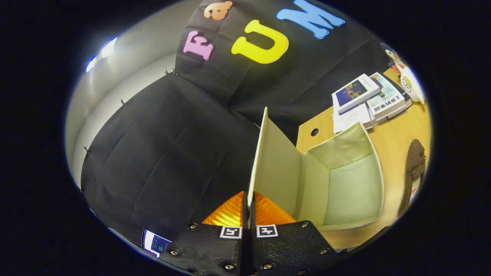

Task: Open the storage box then place both shoes into the box .Put the left shoe in first, then the right shoe, with the right side of both shoes facing outward in a uniform manner.

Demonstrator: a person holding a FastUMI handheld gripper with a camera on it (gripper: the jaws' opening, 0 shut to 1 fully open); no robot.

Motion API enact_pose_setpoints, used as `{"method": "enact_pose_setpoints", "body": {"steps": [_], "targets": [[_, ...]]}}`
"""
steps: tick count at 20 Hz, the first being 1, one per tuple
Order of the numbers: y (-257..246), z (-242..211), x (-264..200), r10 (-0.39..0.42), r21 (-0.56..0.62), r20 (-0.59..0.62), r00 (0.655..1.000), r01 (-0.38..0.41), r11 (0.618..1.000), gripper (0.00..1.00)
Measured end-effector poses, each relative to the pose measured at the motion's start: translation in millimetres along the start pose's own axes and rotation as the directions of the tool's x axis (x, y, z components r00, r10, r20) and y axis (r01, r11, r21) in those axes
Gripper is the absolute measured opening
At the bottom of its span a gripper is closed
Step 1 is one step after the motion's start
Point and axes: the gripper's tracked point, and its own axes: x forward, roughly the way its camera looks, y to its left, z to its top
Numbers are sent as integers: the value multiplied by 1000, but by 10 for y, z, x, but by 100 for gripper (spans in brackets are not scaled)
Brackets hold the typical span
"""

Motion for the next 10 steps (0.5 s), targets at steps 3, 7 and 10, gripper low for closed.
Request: {"method": "enact_pose_setpoints", "body": {"steps": [3, 7, 10], "targets": [[136, -68, 190, 6, -23, -17, 1000, -6, 1000, 0], [228, -189, 376, 19, -88, -59, 998, -25, 996, 4], [386, -158, 402, 50, -145, -31, 998, -54, 988, 32]]}}
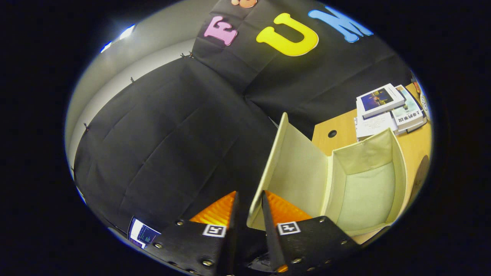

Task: Open the storage box then place both shoes into the box .Put the left shoe in first, then the right shoe, with the right side of both shoes facing outward in a uniform manner.

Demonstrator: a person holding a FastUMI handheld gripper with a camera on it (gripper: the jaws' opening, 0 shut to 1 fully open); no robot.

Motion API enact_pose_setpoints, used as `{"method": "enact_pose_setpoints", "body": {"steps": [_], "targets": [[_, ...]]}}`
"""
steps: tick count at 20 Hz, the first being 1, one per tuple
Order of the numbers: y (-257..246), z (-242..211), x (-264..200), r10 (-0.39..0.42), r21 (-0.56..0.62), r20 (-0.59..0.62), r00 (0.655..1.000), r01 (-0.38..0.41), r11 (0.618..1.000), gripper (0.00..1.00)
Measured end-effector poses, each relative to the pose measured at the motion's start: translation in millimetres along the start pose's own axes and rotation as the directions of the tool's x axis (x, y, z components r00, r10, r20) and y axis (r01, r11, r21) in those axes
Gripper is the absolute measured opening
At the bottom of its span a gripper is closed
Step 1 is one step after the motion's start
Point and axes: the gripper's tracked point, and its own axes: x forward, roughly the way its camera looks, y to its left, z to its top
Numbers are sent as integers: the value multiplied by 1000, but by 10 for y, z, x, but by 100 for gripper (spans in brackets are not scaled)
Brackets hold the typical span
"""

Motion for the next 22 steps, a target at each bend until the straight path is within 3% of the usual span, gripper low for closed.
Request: {"method": "enact_pose_setpoints", "body": {"steps": [2, 4, 5, 9, 13, 20, 22], "targets": [[55, 80, -69, 10, -37, 24, 1000, -9, 999, 63], [-58, 166, -179, -33, -105, 52, 998, 39, 994, 93], [-127, 208, -257, -61, -143, 74, 995, 71, 987, 96], [-444, 385, -650, -179, -257, 141, 974, 210, 943, 96], [-847, 560, -1064, -309, -326, 202, 929, 361, 874, 96], [-1825, 749, -1833, -518, -347, 300, 801, 598, 723, 97], [-2073, 702, -1995, -560, -332, 300, 772, 635, 697, 97]]}}
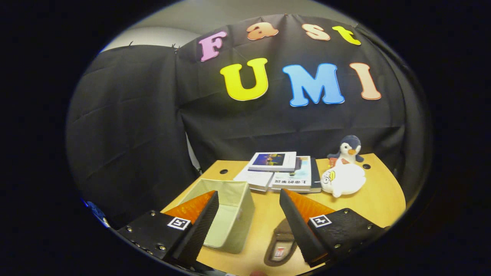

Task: Open the storage box then place both shoes into the box .Put the left shoe in first, then the right shoe, with the right side of both shoes facing outward in a uniform manner.

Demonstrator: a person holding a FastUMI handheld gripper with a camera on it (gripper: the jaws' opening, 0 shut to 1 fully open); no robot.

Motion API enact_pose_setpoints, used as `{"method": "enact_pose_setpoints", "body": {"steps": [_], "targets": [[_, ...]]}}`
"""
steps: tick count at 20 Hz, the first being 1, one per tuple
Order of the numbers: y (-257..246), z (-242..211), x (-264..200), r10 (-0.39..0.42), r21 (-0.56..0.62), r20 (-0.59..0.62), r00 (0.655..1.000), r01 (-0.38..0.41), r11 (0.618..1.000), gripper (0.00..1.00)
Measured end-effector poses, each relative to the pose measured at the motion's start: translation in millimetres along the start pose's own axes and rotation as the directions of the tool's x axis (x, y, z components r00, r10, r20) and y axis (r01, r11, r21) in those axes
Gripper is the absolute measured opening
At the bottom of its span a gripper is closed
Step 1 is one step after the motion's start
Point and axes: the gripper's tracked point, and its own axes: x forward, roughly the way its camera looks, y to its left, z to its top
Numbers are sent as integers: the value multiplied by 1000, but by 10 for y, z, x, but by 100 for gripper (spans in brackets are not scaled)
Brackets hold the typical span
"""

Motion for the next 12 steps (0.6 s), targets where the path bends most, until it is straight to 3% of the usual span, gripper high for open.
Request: {"method": "enact_pose_setpoints", "body": {"steps": [4, 12], "targets": [[-530, -340, 54, -108, -20, -48, 993, 107, 994, 97], [-941, -1186, 197, -151, 36, -248, 957, 165, 986, 98]]}}
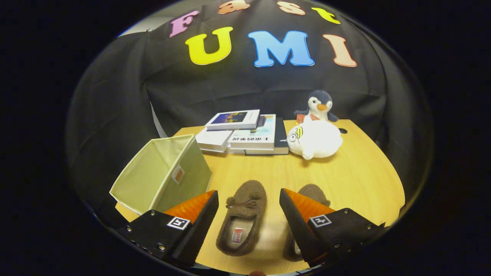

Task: Open the storage box then place both shoes into the box .Put the left shoe in first, then the right shoe, with the right side of both shoes facing outward in a uniform manner.

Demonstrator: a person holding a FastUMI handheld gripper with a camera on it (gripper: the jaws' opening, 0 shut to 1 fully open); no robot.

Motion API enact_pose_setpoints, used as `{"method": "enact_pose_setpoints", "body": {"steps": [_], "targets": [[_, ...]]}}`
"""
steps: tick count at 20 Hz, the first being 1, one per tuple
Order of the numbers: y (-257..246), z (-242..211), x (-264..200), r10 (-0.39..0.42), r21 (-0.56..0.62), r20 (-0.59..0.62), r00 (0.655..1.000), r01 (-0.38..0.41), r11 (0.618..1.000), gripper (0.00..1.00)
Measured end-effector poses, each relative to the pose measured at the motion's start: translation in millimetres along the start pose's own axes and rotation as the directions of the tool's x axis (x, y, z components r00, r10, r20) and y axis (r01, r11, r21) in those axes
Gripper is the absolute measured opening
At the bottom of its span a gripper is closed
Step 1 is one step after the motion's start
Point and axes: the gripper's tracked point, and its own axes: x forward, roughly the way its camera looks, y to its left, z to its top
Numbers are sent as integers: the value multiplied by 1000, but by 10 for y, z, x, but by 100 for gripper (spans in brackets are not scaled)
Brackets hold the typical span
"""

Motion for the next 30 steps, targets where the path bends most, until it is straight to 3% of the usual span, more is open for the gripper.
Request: {"method": "enact_pose_setpoints", "body": {"steps": [10, 14, 16, 19, 20, 21, 22, 24, 25, 26, 30], "targets": [[-184, -869, 468, -48, -48, -225, 973, 38, 998, 98], [-179, -1023, 618, -22, -16, -283, 959, 19, 1000, 94], [-137, -1057, 650, 6, 19, -307, 952, 0, 1000, 78], [-82, -1038, 644, 41, 82, -317, 948, -16, 997, 66], [-80, -1044, 666, 41, 93, -321, 946, -11, 996, 39], [-150, -1023, 672, 5, 85, -308, 951, 22, 996, 37], [-142, -992, 673, 1, 113, -308, 952, 35, 993, 12], [-113, -979, 649, 2, 165, -319, 948, 54, 985, 12], [-186, -905, 665, -41, 187, -297, 954, 100, 977, 12], [-199, -849, 637, -46, 210, -291, 956, 111, 971, 0], [-46, -576, 486, -8, 295, -253, 967, 85, 952, 0]]}}
